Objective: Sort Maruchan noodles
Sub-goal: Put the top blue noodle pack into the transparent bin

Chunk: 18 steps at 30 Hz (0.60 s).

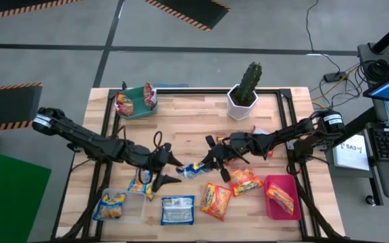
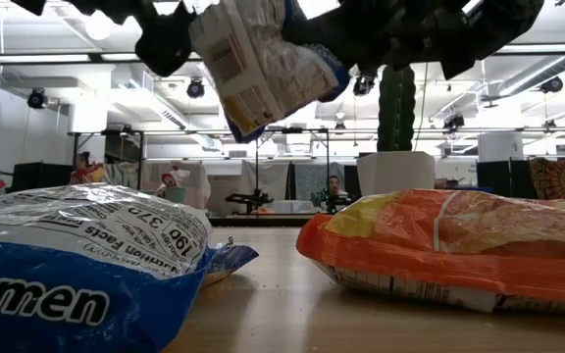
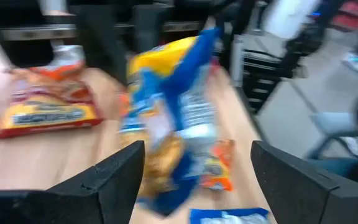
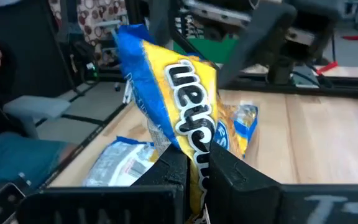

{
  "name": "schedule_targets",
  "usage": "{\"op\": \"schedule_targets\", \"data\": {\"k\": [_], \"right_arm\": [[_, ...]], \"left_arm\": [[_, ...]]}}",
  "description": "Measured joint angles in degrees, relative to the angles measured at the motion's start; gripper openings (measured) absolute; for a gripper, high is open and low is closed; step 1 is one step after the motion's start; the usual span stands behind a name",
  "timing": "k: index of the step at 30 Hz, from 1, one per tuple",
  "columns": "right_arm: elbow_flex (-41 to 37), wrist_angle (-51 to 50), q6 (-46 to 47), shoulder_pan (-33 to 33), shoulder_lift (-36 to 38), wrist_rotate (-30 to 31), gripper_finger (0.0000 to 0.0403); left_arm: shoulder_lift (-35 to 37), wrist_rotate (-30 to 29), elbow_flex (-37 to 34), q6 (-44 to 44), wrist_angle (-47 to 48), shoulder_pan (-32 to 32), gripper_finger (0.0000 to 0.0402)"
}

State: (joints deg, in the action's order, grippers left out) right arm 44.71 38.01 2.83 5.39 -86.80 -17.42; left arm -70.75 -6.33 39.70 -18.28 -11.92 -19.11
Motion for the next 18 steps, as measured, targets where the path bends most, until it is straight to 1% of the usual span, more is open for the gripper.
{"op": "schedule_targets", "data": {"k": [1, 3, 5, 10, 12, 15, 18], "right_arm": [[0.00, 0.27, 0.23, 0.41, 0.00, 0.41, 0.0018], [0.00, 0.44, 0.58, 1.45, 0.00, 3.17, 0.0018], [0.00, 0.41, 0.87, 2.38, -0.02, 5.70, 0.0018], [0.00, -0.12, 1.18, 4.38, -0.08, 7.73, 0.0018], [0.00, -0.07, 0.99, 5.14, -0.09, 9.44, 0.0018], [0.00, -0.12, 0.59, 5.46, -0.09, 10.42, 0.0018], [0.00, -0.44, 0.64, 5.53, -0.09, 10.46, 0.0018]], "left_arm": [[-0.43, -1.78, 0.00, 0.03, -0.22, -0.17, 0.0276], [-1.52, -2.99, 0.00, 0.10, -1.05, -0.38, 0.0276], [-3.03, -3.12, 0.00, -0.34, -3.45, -0.55, 0.0276], [-6.75, -3.15, 0.00, -2.44, -6.77, -1.54, 0.0276], [-8.34, -3.19, 0.00, -2.95, -8.43, -1.90, 0.0273], [-10.34, -3.44, 0.00, -3.74, -11.15, -2.52, 0.0262], [-11.70, -3.79, 0.00, -5.01, -12.49, -3.01, 0.0239]]}}
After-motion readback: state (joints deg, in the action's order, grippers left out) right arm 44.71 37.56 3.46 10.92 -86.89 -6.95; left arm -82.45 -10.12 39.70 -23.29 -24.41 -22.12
